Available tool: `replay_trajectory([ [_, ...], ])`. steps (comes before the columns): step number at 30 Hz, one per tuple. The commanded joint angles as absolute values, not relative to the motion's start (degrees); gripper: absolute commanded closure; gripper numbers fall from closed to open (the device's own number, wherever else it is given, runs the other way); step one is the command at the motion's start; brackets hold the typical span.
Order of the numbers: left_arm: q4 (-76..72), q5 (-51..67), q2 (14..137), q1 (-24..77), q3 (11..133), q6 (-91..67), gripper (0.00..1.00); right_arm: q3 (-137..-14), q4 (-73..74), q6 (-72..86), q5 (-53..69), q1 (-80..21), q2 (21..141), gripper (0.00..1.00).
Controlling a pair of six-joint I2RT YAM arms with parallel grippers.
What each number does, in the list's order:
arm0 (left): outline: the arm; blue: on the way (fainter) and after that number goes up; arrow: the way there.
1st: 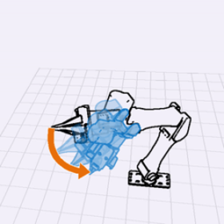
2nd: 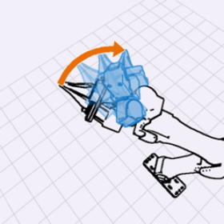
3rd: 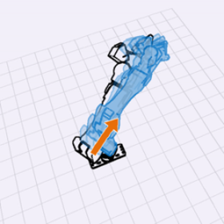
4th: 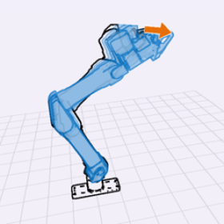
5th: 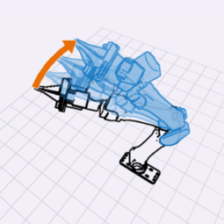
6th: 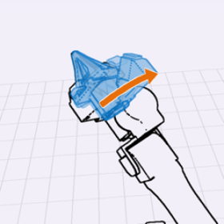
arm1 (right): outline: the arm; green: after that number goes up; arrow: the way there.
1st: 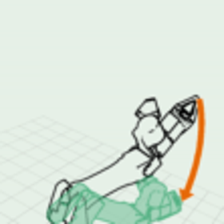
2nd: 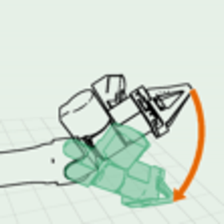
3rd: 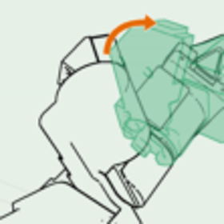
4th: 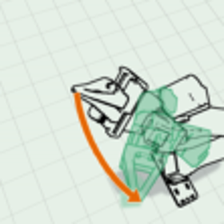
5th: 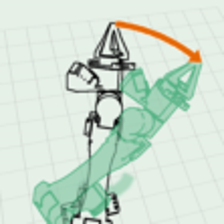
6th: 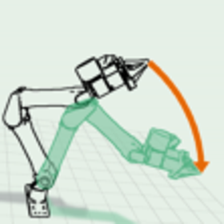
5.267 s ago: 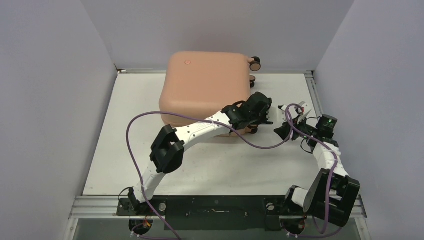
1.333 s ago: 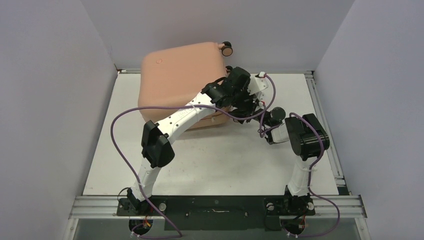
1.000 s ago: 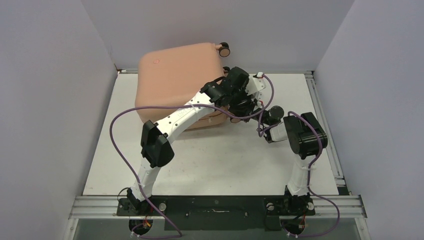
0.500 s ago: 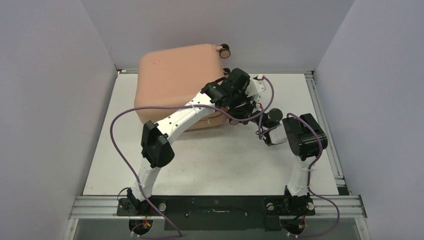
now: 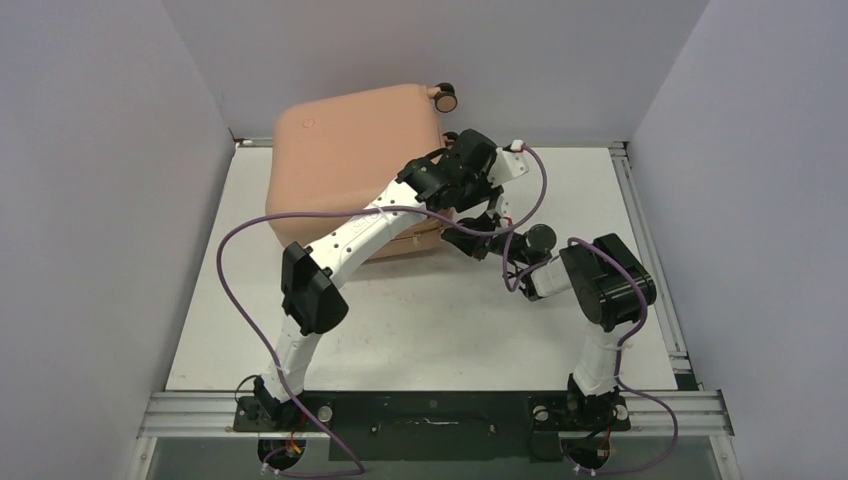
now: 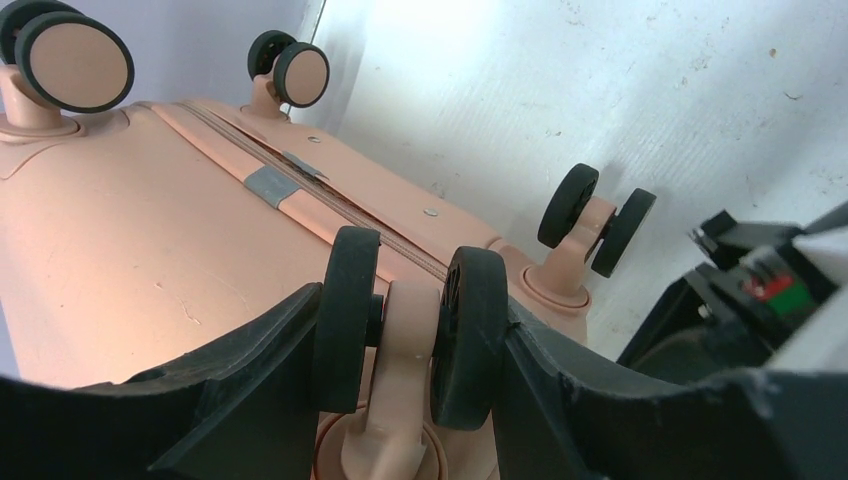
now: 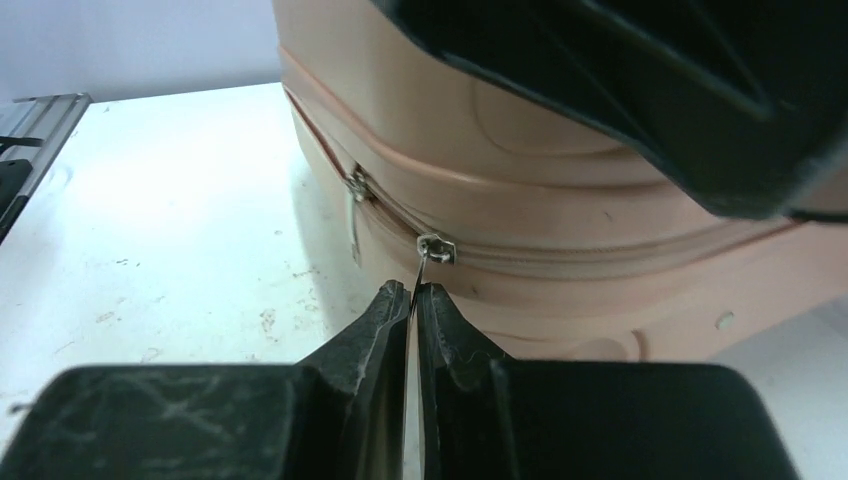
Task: Pack the luggage
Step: Zip the luggage at the center of the board.
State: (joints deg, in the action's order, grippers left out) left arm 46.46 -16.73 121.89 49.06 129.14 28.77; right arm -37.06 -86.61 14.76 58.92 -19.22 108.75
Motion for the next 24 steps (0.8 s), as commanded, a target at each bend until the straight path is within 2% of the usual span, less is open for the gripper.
replay_trajectory([
  [1,20.9,-23.7,116.6,47.7,139.2,22.1,1.00,-36.0,-102.3,14.5,69.2,-23.6,104.7,0.95],
  [24,22.0,-23.1,123.2,52.1,140.3,18.5,1.00,-39.2,-81.0,0.8,57.4,-30.4,104.9,0.95],
])
